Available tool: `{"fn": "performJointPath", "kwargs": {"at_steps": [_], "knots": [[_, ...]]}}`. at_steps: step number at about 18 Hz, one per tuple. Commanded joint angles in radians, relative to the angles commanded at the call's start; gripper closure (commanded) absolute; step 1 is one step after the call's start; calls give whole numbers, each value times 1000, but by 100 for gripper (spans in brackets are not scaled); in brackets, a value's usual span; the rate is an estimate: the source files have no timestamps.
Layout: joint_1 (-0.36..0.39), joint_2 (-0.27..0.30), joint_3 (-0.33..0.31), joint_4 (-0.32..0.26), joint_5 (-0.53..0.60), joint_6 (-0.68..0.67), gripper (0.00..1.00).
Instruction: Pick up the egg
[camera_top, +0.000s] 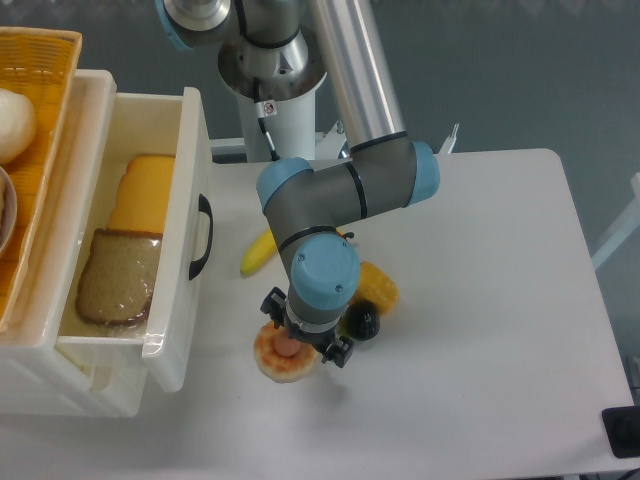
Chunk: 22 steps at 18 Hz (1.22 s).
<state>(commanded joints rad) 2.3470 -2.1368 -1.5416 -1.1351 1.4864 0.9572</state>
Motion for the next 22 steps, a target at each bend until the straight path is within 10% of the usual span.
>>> {"fn": "performJointPath", "kwargs": {"at_steps": [9,22], "knots": [[-20,-3,-8,0,-12,-11,3],[-32,-2,-14,0,-11,-12,55]]}}
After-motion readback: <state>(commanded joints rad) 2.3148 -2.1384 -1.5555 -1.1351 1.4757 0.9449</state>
